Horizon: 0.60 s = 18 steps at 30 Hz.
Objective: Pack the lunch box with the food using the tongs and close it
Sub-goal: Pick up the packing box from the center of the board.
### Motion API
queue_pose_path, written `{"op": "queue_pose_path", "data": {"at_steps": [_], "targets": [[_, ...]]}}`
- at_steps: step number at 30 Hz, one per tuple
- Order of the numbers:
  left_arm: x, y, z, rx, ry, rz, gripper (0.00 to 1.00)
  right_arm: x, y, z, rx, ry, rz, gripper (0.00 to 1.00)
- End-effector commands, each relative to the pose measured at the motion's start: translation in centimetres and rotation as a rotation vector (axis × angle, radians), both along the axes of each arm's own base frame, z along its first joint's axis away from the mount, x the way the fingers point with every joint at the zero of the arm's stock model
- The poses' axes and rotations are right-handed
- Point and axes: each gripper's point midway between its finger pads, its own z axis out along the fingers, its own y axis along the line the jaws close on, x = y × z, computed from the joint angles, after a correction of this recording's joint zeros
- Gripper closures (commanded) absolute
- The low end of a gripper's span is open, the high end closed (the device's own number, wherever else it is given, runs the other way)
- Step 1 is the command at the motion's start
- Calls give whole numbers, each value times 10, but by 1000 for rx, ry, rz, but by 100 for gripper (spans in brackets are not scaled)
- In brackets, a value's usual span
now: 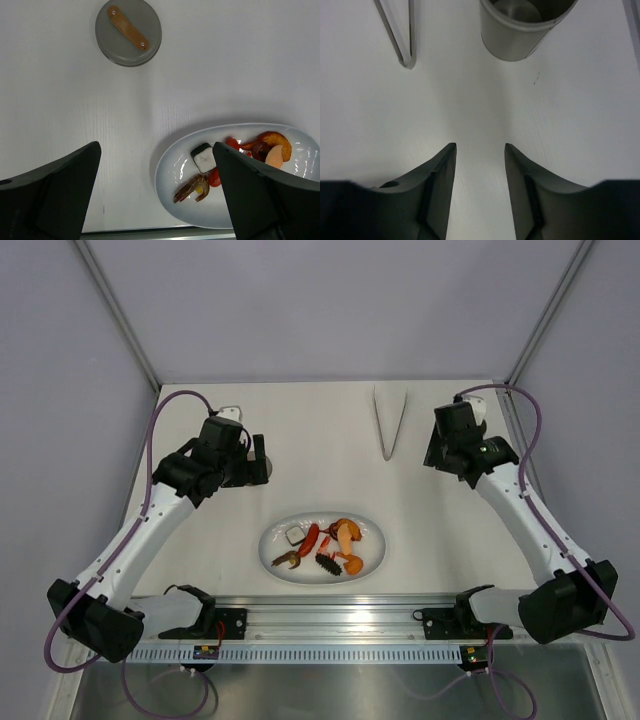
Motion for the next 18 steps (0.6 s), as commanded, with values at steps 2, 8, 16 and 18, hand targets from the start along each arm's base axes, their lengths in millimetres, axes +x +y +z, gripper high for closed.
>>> {"op": "queue_pose_path", "data": {"at_steps": [2, 8, 16, 18], "targets": [[5, 0, 16, -13, -45, 8, 1, 37, -14, 33, 2, -51, 26, 53], [1, 4, 20, -9, -55, 14, 1, 77, -29, 31, -22, -13, 8, 52], [-3, 6, 20, -6, -52, 15, 1, 113, -48, 8, -70, 70, -29, 45], [-4, 6, 19, -5, -51, 15, 1, 120, -53, 0, -74, 93, -31, 45]]}}
